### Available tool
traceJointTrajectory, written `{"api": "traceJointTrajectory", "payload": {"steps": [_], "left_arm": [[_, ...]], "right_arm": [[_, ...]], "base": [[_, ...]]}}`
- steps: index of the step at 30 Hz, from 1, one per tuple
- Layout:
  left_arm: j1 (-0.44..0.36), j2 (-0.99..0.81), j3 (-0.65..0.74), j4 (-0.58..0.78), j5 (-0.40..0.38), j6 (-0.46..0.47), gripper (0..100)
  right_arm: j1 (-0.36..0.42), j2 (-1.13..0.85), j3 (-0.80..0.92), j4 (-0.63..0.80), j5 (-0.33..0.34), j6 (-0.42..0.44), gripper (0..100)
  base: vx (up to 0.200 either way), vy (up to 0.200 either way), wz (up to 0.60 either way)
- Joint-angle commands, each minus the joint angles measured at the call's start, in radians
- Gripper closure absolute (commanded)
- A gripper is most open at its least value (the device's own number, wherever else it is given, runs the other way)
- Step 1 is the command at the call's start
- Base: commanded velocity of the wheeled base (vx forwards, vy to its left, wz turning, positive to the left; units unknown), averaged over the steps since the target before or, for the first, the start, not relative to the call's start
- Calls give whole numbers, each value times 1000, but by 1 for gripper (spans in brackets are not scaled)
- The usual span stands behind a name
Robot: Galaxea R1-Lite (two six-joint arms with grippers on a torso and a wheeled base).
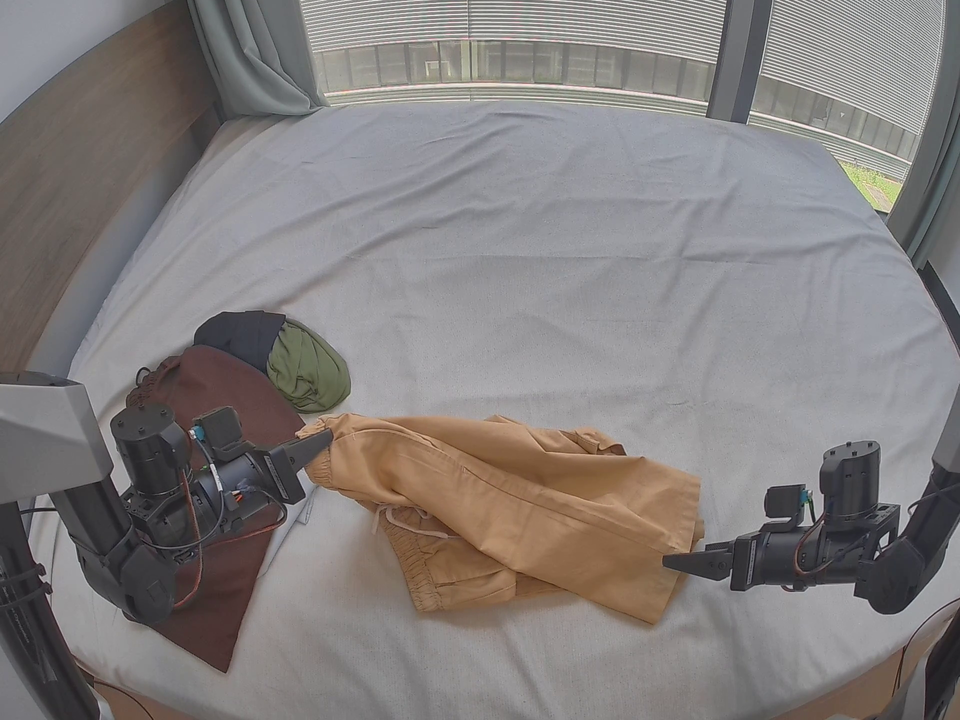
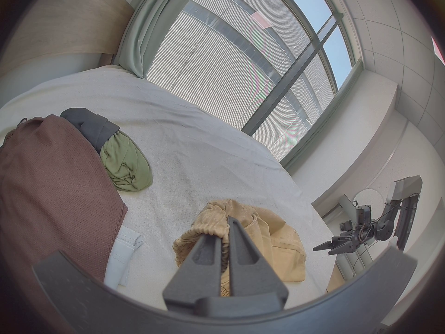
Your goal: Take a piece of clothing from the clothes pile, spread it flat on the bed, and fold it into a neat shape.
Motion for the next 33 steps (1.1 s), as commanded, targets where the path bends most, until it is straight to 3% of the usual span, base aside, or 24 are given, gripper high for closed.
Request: {"api": "traceJointTrajectory", "payload": {"steps": [1, 14, 23, 33], "left_arm": [[0, 1, 1, -1, 0, 0, 100], [0, 1, 3, -1, 0, 0, 100], [0, 7, 1, -1, 0, 0, 100], [1, 18, -3, -1, 0, -2, 100]], "right_arm": [[2, 118, 12, -63, -2, 14, 0], [5, 312, 33, -328, -8, 68, 0], [48, 358, 50, -485, -8, 141, 0], [62, 335, 56, -488, -1, 141, 0]], "base": [[0, 0, 0], [0, 0, 0], [0, 0, 0], [0, 0, 0]]}}
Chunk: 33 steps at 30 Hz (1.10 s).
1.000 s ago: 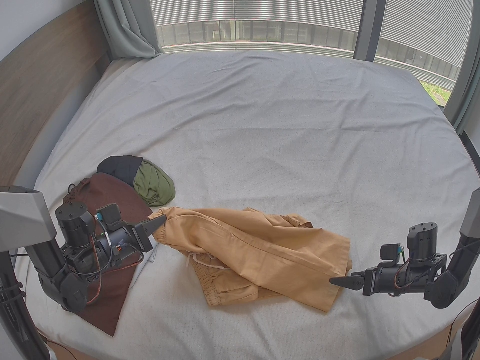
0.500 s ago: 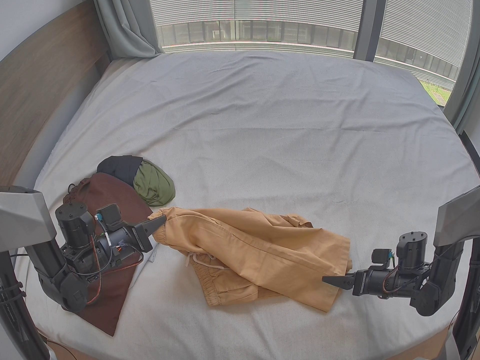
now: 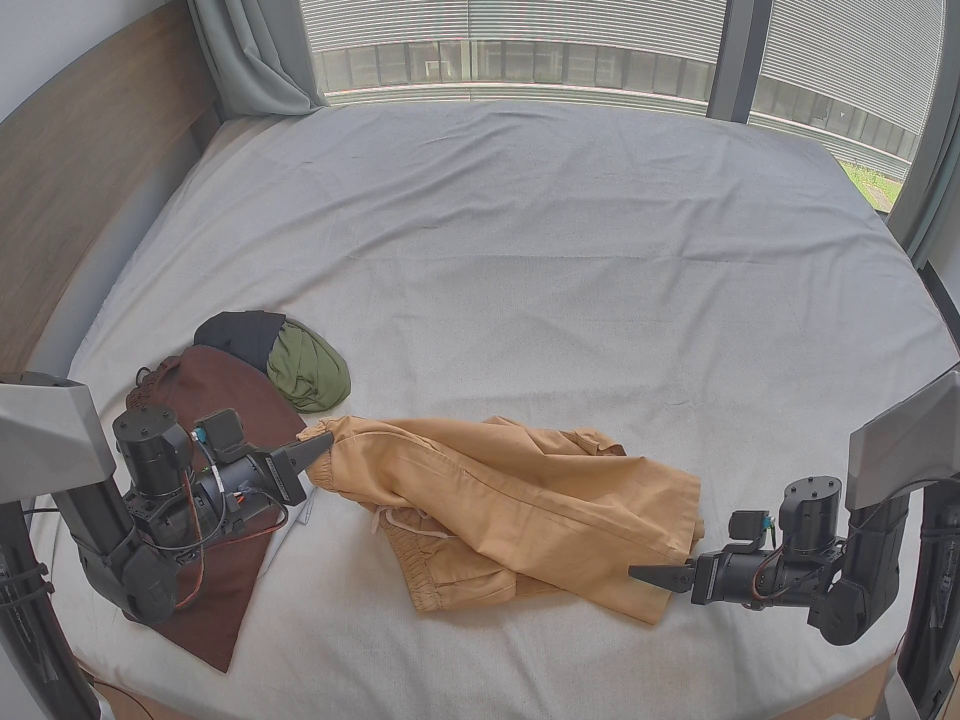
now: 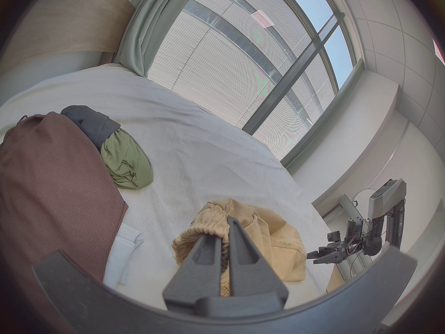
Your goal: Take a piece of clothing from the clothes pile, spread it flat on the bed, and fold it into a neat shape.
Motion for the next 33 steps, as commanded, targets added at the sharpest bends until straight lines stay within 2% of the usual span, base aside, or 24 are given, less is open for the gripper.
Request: {"api": "traceJointTrajectory", "payload": {"steps": [1, 7, 8, 17, 23, 28, 33], "left_arm": [[1, 14, -3, -1, 0, 1, 100], [1, 22, -4, -1, 0, 1, 100], [1, 22, -4, -1, 0, 1, 100], [1, 25, -7, -1, 0, -1, 100], [3, 30, -10, -1, 0, 1, 100], [3, 30, -6, -1, 0, 1, 100], [3, 39, -6, -1, 1, 1, 100]], "right_arm": [[1, -30, -3, -1, 2, -1, 0], [-4, -77, -1, -1, 5, 1, 0], [-2, -79, -1, -1, 5, 1, 100], [-18, -111, -15, -1, 2, 2, 100], [-76, -177, -42, 1, 2, 4, 100], [-142, -209, -99, 1, 6, 54, 100], [-143, -202, -145, 1, 9, 132, 100]], "base": [[0, 0, 0], [0, 0, 0], [0, 0, 0], [0, 0, 0], [0, 0, 0], [0, 0, 0], [0, 0, 0]]}}
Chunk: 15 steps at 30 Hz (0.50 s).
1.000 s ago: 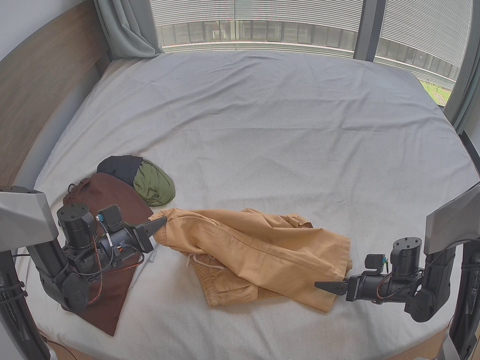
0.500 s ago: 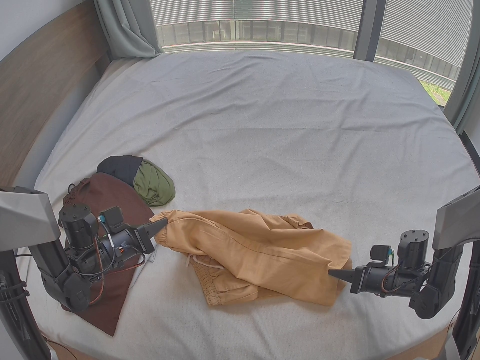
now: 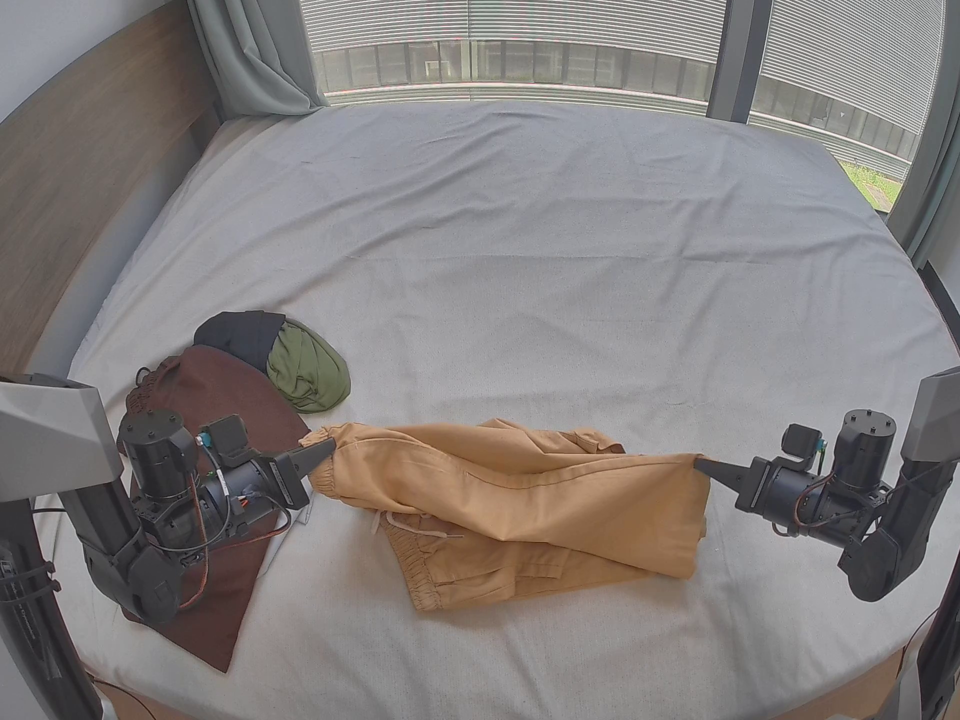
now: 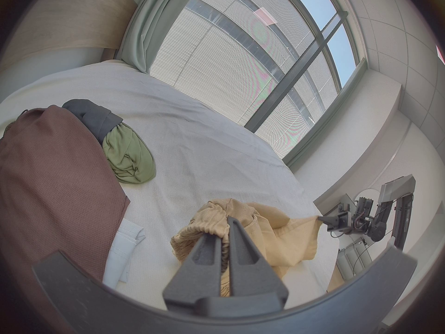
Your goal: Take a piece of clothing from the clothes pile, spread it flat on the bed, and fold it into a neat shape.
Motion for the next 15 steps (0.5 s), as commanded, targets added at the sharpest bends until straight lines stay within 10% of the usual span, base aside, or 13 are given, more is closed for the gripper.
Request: {"api": "traceJointTrajectory", "payload": {"steps": [1, 13, 14, 15], "left_arm": [[-1, 12, -1, -1, 1, 0, 100], [-1, 12, -2, -1, 0, 0, 100], [-1, 12, -2, -1, 0, 0, 100], [-1, 10, -2, -1, 0, 0, 100]], "right_arm": [[0, -9, -28, -1, 2, 40, 100], [40, 45, -30, -2, 5, 82, 100], [40, 45, -30, -2, 5, 82, 0], [43, 46, -28, -2, 5, 81, 0]], "base": [[0, 0, 0], [0, 0, 0], [0, 0, 0], [0, 0, 0]]}}
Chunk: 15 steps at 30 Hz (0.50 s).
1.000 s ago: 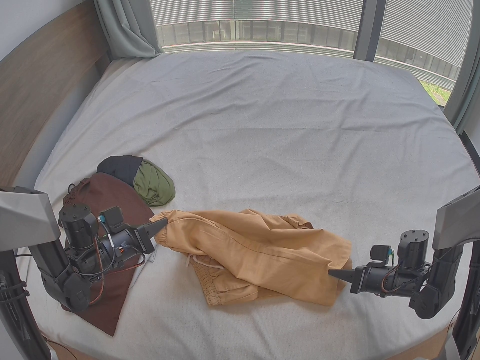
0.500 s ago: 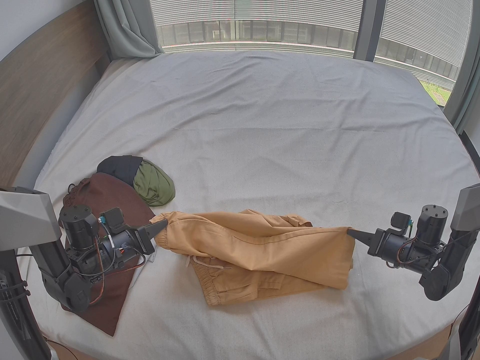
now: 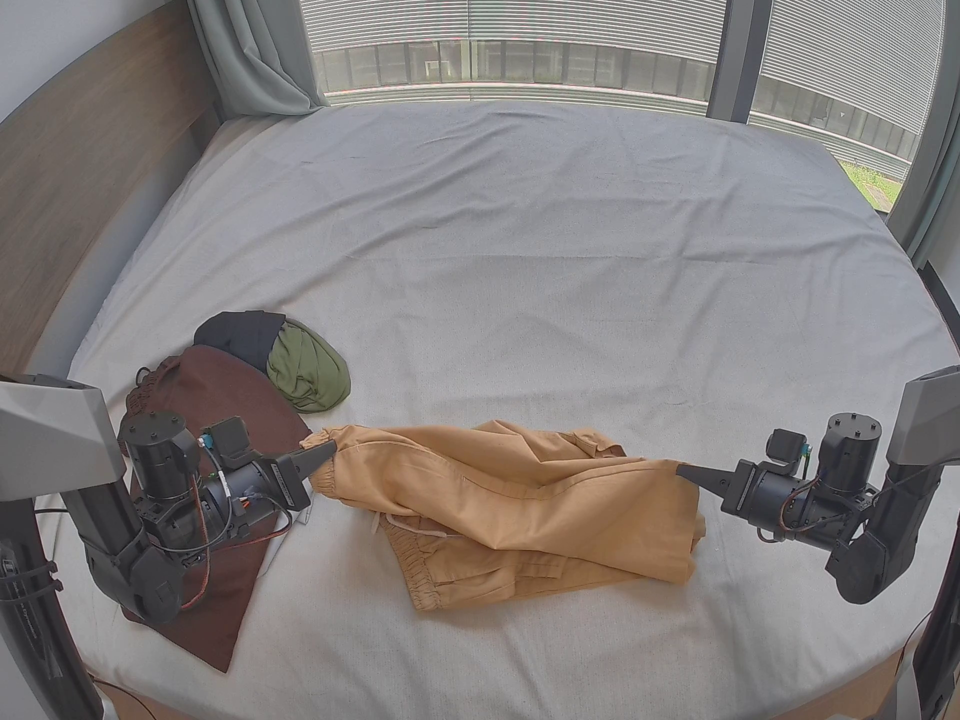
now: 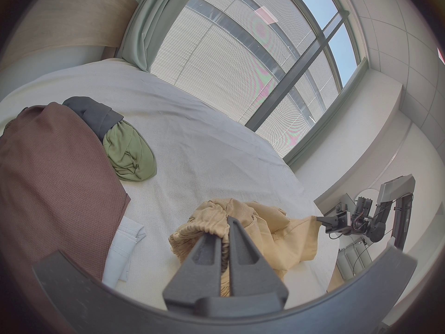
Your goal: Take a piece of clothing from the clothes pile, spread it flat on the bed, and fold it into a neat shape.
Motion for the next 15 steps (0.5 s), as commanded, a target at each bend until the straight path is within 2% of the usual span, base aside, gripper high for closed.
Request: {"api": "traceJointTrajectory", "payload": {"steps": [1, 15], "left_arm": [[1, 0, -2, -1, -1, 0, 100], [1, 0, -2, -2, -1, 0, 100]], "right_arm": [[12, 12, -1, -2, 1, -1, 0], [60, 39, -15, -2, -2, 5, 0]], "base": [[0, 0, 0], [0, 0, 0]]}}
